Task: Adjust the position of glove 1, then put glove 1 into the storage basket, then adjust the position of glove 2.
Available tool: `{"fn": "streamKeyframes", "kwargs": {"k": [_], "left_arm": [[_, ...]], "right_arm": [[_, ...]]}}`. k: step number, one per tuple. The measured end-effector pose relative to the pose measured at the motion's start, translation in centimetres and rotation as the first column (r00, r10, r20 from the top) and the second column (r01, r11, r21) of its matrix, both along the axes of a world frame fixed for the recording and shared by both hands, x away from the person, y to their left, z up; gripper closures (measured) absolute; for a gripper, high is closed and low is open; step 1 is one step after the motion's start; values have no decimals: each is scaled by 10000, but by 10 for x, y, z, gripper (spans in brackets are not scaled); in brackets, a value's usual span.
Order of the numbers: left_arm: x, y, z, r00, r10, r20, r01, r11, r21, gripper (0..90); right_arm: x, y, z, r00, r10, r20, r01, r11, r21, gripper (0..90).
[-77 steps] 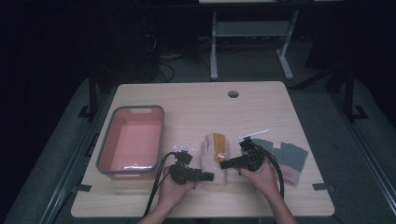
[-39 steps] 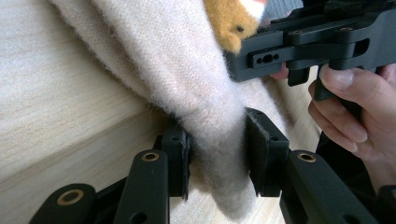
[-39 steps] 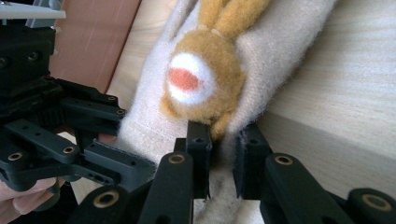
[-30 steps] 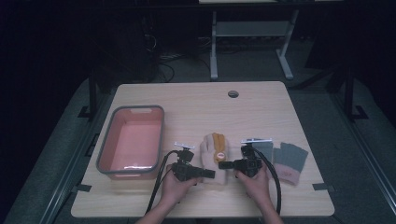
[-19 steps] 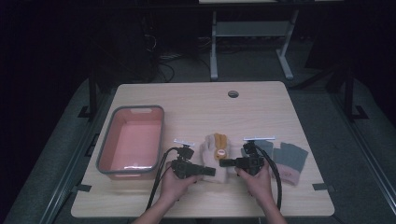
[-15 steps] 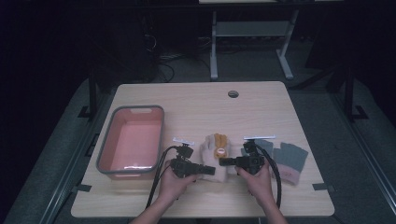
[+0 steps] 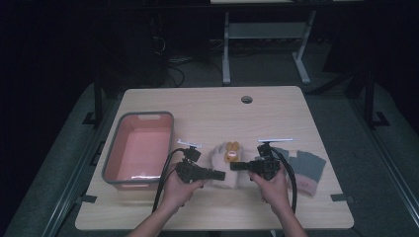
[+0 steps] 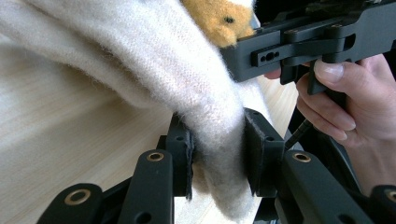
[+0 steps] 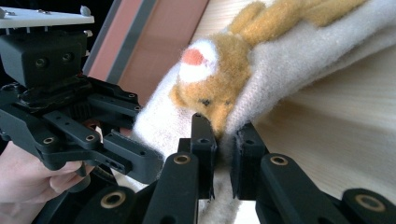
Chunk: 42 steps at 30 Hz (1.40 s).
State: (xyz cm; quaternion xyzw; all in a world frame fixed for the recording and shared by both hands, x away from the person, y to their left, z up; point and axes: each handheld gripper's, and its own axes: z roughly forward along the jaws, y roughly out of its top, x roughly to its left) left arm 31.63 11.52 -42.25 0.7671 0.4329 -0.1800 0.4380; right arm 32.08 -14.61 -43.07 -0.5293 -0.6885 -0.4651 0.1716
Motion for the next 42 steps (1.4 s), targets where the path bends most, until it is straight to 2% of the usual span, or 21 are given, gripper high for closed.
{"fn": "streamKeyframes", "kwargs": {"k": [2, 6, 10, 12, 13, 15, 23, 30, 34, 37, 38, 42], "left_arm": [[1, 1, 3, 10000, -27, 37, 27, 10000, -25, 667], [2, 4, 8, 9999, -31, 136, 31, 10000, -24, 667], [4, 8, 13, 10000, 44, 11, -44, 9999, -147, 667], [5, 10, 15, 10000, 51, 16, -51, 9999, -116, 667], [7, 12, 17, 9999, -37, 147, 39, 9999, -135, 667], [7, 12, 18, 10000, 82, 26, -82, 9998, -198, 667], [12, 19, 25, 9999, 98, 72, -96, 9996, -283, 667], [16, 24, 35, 9997, 107, 210, -99, 9993, -359, 667], [15, 28, 41, 9995, 200, 238, -190, 9989, -419, 667], [15, 32, 43, 9990, 162, 407, -145, 9990, -413, 667], [14, 32, 44, 9993, 278, 252, -265, 9985, -476, 667], [14, 36, 48, 9991, 243, 346, -226, 9986, -485, 667]], "right_arm": [[1, 0, 2, 10000, -14, 32, 13, 9999, 134, 816], [3, 3, 8, 9999, 85, 82, -86, 9999, 78, 816], [6, 5, 14, 9998, 123, 138, -125, 9999, 94, 816], [8, 7, 16, 9997, 175, 181, -176, 9998, 72, 816], [9, 9, 18, 9996, 216, 188, -218, 9997, 97, 816], [11, 10, 20, 9996, 230, 188, -232, 9997, 115, 816], [16, 15, 28, 9991, 314, 292, -315, 9995, 41, 817], [22, 20, 40, 9983, 427, 405, -426, 9991, -40, 817], [24, 23, 47, 9976, 471, 498, -470, 9989, -36, 817], [24, 27, 51, 9969, 556, 565, -553, 9984, -67, 817], [24, 28, 52, 9967, 584, 569, -580, 9983, -89, 817], [25, 31, 56, 9963, 630, 578, -627, 9980, -73, 816]]}}
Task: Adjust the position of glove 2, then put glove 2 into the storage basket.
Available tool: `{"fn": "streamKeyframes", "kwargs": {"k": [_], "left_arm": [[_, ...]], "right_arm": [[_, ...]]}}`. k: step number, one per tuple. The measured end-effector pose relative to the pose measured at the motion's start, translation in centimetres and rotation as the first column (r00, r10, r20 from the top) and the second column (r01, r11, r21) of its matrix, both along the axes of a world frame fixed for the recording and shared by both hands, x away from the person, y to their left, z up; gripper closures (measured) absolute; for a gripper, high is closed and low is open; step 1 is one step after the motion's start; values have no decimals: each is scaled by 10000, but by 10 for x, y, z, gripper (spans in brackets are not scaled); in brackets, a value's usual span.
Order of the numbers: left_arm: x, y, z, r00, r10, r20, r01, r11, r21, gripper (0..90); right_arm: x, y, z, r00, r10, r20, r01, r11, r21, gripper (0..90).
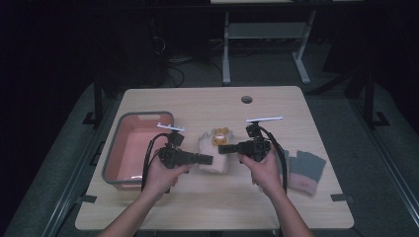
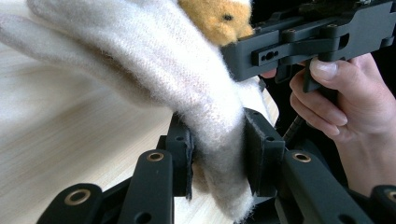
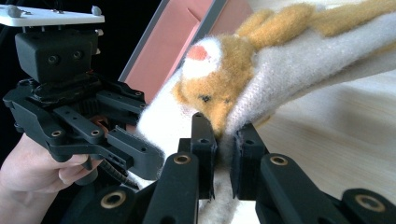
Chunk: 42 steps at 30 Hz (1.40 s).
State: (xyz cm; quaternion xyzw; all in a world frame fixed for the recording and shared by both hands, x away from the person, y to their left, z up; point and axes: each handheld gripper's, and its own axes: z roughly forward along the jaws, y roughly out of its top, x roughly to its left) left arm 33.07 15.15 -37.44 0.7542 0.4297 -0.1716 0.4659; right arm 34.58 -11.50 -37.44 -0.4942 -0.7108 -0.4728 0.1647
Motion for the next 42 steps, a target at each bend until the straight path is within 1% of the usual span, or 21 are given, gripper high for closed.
{"fn": "streamKeyframes", "kwargs": {"k": [5, 8, 9, 12, 15, 18, 23, 25, 28, 33, 34, 37, 39, 41, 42], "left_arm": [[1, 4, 5, 10000, 26, 25, -26, 10000, -47, 667], [2, 7, 7, 10000, 14, 76, -14, 10000, -13, 667], [2, 8, 8, 10000, 11, 67, -10, 10000, -26, 667], [4, 12, 11, 10000, 59, 58, -58, 10000, -78, 667], [5, 15, 14, 9999, 87, 64, -87, 9999, -70, 667], [7, 18, 17, 9999, 62, 85, -61, 9998, -164, 667], [11, 24, 24, 9998, 181, 103, -179, 9996, -211, 668], [13, 26, 27, 9998, 170, 90, -169, 9997, -156, 668], [16, 30, 32, 9997, 232, 87, -230, 9995, -227, 668], [20, 37, 36, 9996, 266, 16, -265, 9990, -359, 669], [20, 39, 37, 9994, 339, 6, -339, 9988, -367, 669], [22, 44, 41, 9993, 357, 84, -354, 9987, -361, 669], [24, 48, 45, 9991, 424, 72, -421, 9983, -397, 669], [25, 52, 47, 9989, 461, 48, -459, 9980, -431, 669], [25, 54, 48, 9989, 476, 13, -475, 9979, -436, 668]], "right_arm": [[2, 3, 4, 10000, 48, 8, -48, 9999, 113, 816], [3, 6, 7, 9999, 95, 48, -95, 9999, 82, 817], [3, 7, 8, 10000, 85, 7, -85, 9999, 86, 816], [6, 10, 11, 9999, 125, 64, -126, 9999, 82, 816], [9, 12, 14, 9999, 172, -16, -172, 9996, 212, 816], [11, 15, 17, 9997, 228, 28, -229, 9996, 168, 817], [17, 20, 25, 9995, 307, 69, -308, 9991, 286, 817], [19, 22, 27, 9994, 338, 77, -340, 9990, 279, 817], [23, 25, 31, 9992, 406, 62, -408, 9985, 354, 817], [29, 32, 38, 9985, 511, 207, -516, 9983, 273, 817], [30, 33, 39, 9983, 538, 209, -543, 9982, 264, 817], [34, 38, 44, 9978, 624, 220, -629, 9977, 233, 817], [36, 41, 46, 9973, 655, 324, -664, 9974, 267, 817], [38, 45, 49, 9969, 717, 326, -726, 9970, 281, 817], [39, 47, 51, 9970, 735, 251, -742, 9969, 274, 817]]}}
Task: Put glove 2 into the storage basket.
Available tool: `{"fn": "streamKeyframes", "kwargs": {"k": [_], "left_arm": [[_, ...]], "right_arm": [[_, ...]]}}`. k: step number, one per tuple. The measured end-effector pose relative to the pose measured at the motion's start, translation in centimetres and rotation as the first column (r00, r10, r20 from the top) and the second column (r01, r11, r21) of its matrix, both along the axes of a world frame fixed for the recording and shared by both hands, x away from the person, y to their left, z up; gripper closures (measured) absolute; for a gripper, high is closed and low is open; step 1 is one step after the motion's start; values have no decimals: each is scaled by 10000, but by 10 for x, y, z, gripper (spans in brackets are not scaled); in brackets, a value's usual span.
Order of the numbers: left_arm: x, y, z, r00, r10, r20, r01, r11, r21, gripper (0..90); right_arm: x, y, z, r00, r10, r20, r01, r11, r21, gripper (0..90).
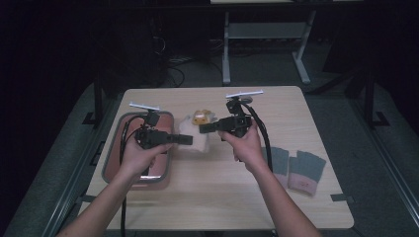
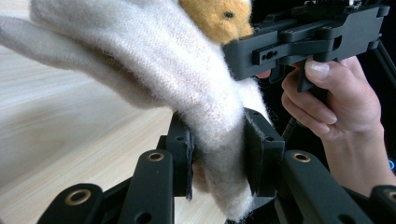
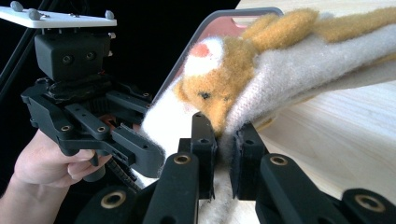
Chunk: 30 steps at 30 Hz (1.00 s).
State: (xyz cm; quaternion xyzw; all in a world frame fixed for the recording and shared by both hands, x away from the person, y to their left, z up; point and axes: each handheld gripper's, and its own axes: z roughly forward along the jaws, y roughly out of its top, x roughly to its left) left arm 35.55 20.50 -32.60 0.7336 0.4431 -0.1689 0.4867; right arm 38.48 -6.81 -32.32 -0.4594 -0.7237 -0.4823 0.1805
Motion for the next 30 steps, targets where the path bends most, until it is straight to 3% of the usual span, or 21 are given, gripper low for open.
{"fn": "streamKeyframes", "kwargs": {"k": [9, 16, 30], "left_arm": [[3, 15, 16, 9996, 224, 175, -225, 9997, 94, 669], [4, 24, 22, 9990, 270, 354, -275, 9995, 133, 668], [8, 52, 29, 9979, 561, 311, -562, 9984, 11, 669]], "right_arm": [[10, 16, 13, 9997, 238, 93, -240, 9996, 134, 817], [14, 24, 19, 9994, 311, 151, -314, 9992, 248, 817], [24, 50, 25, 9981, 568, 224, -579, 9969, 533, 818]]}}
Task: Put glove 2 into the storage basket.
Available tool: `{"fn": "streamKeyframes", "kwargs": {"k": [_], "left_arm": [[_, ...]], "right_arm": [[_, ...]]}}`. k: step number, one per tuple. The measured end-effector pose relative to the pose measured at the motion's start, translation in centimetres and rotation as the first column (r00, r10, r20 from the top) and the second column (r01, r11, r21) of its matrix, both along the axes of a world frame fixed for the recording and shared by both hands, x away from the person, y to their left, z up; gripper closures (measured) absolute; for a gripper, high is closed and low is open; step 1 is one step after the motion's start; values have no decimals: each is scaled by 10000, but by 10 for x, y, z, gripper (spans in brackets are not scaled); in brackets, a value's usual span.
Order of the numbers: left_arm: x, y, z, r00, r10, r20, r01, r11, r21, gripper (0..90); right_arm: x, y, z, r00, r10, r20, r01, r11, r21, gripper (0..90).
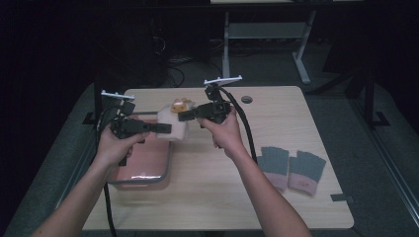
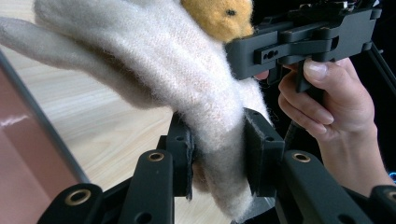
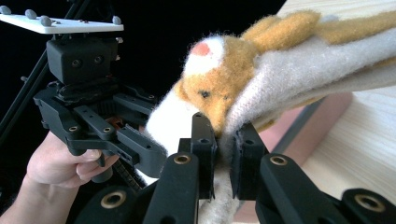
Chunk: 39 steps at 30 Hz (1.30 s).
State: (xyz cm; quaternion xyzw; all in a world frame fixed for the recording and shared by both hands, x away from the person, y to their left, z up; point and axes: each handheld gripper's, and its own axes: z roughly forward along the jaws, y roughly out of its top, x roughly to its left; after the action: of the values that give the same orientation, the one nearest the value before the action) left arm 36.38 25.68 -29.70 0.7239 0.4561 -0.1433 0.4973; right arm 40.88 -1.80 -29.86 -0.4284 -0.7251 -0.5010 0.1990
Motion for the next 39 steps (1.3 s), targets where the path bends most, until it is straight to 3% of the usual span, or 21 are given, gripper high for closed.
{"fn": "streamKeyframes", "kwargs": {"k": [19, 39], "left_arm": [[-4, 43, 5, 9989, 469, -24, -469, 9989, -75, 669], [-7, 72, -7, 9962, 800, -336, -799, 9968, 50, 671]], "right_arm": [[10, 42, 4, 9984, 572, 15, -573, 9979, 290, 819], [19, 76, -12, 9943, 1011, -347, -995, 9940, 460, 818]]}}
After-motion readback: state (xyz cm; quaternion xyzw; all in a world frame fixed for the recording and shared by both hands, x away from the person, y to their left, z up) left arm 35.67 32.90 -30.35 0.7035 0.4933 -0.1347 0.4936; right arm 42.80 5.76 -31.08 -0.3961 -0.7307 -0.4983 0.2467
